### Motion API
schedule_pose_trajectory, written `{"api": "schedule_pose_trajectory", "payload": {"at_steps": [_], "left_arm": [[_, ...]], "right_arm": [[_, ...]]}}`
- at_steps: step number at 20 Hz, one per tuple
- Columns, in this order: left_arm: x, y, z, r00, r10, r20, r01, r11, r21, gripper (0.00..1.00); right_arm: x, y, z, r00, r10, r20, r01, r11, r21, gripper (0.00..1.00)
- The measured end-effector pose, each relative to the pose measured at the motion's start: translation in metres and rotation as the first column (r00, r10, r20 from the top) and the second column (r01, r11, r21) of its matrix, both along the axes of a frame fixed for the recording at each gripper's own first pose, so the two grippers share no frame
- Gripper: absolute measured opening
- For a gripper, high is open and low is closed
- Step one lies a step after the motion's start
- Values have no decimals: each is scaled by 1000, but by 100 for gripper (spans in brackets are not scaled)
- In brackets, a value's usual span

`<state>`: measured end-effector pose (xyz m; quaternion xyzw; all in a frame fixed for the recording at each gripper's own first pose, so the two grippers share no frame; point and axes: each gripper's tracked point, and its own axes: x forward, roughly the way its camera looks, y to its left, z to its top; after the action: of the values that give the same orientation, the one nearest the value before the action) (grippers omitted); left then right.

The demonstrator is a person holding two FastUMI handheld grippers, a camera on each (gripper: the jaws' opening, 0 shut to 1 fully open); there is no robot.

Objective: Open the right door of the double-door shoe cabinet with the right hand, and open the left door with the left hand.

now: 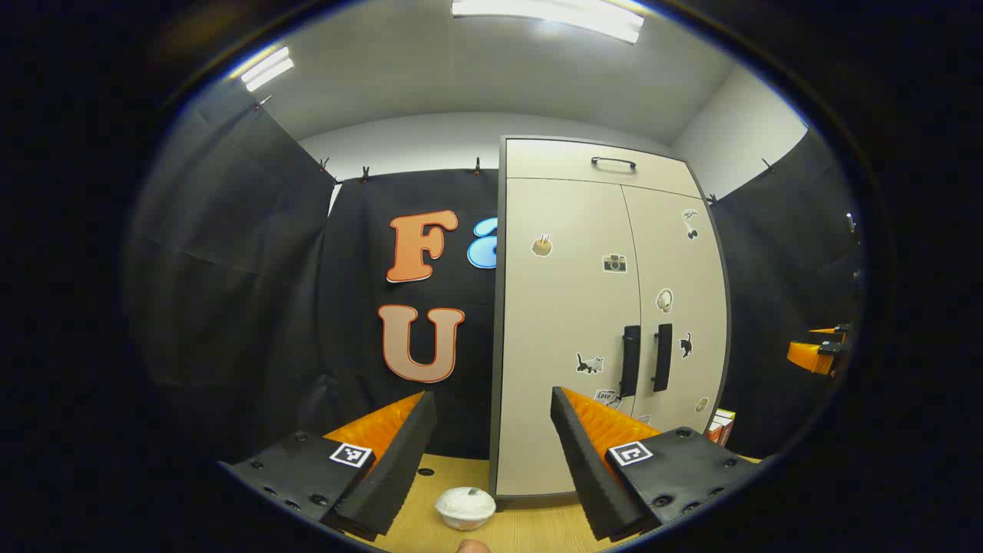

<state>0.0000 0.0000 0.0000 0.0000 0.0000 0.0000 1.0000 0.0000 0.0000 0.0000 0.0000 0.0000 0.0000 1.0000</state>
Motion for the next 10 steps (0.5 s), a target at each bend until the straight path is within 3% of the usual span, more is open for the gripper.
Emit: {"api": "schedule_pose_trajectory", "payload": {"at_steps": [10], "left_arm": [[-1, -9, 4, 1000, -23, 3, 23, 1000, 8, 95]], "right_arm": [[-4, -8, 3, 1000, -1, 0, 1, 1000, 14, 96]]}}
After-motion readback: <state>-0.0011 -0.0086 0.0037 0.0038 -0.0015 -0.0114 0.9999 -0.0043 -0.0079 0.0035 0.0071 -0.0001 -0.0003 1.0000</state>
